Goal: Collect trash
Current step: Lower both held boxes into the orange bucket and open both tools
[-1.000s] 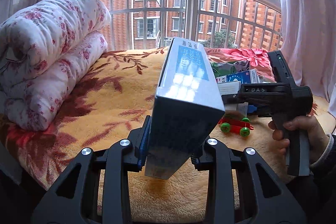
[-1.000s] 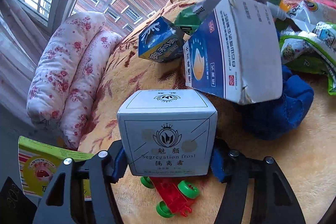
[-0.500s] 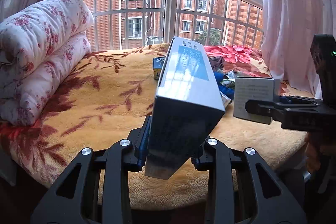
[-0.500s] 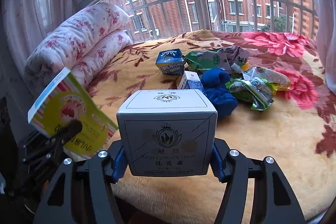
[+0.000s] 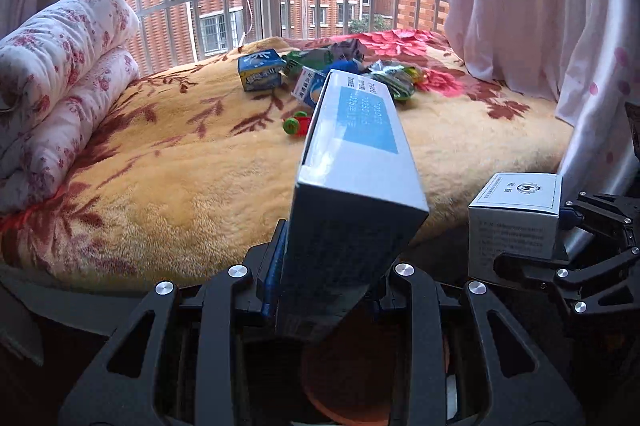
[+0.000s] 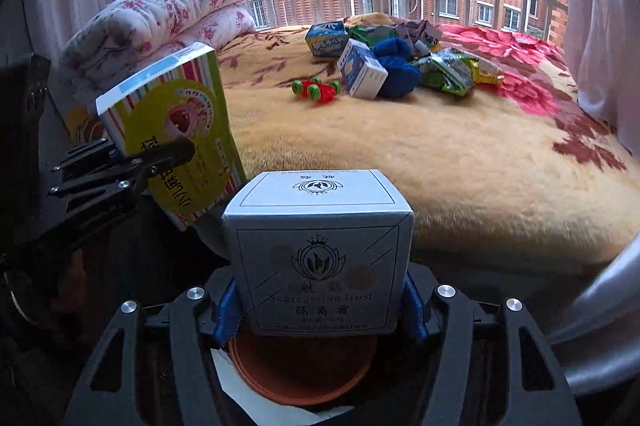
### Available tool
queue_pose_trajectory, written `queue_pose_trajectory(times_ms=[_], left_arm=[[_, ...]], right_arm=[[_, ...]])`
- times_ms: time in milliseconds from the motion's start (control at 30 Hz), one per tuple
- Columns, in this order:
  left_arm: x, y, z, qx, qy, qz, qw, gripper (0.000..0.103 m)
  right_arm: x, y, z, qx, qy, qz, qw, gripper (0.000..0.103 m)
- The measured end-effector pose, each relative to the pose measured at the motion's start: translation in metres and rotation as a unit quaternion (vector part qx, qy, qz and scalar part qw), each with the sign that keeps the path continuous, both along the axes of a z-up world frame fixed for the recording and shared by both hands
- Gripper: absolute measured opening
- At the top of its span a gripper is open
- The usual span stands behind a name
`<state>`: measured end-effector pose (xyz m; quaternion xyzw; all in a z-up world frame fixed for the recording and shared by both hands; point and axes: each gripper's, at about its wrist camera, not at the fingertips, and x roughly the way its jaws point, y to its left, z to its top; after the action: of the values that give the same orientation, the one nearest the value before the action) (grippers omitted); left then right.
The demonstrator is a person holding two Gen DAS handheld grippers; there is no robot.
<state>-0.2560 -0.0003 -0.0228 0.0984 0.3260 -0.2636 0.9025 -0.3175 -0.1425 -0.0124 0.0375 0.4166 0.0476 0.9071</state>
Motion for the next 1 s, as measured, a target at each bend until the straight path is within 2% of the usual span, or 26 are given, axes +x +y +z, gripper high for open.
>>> queue_pose_trajectory(times_ms=[200,400,567,633,733,867,967,1000], left_arm=[[-0.019,0.008,-0.029,0.040,0.028,-0.046,0.9978,0.031],[-0.027,0.006,-0.076,0.101,0.079,-0.094,0.9873,0.032],[-0.006,-0.007,-0.131,0.141,0.153,-0.106,0.9725,0.032],[0.002,-0.016,-0.150,0.160,0.179,-0.116,0.9638,0.032],[0.014,-0.024,-0.170,0.177,0.215,-0.123,0.9524,0.032],[0.025,-0.025,-0.188,0.192,0.247,-0.121,0.9421,0.032],[0.032,-0.024,-0.197,0.195,0.267,-0.117,0.9364,0.038],[0.033,-0.023,-0.199,0.201,0.270,-0.110,0.9351,0.058]], right_arm=[[-0.023,0.001,-0.037,0.006,0.044,-0.002,0.999,0.062],[-0.026,0.001,-0.073,0.008,0.080,0.008,0.997,0.063],[-0.006,0.000,-0.113,0.014,0.130,0.013,0.991,0.063],[0.004,0.000,-0.129,0.010,0.153,0.015,0.988,0.063],[0.017,-0.004,-0.148,0.014,0.180,0.017,0.983,0.063],[0.028,-0.007,-0.166,0.026,0.207,0.026,0.978,0.063],[0.034,-0.007,-0.176,0.028,0.223,0.036,0.974,0.066],[0.035,-0.007,-0.178,0.028,0.226,0.035,0.973,0.076]])
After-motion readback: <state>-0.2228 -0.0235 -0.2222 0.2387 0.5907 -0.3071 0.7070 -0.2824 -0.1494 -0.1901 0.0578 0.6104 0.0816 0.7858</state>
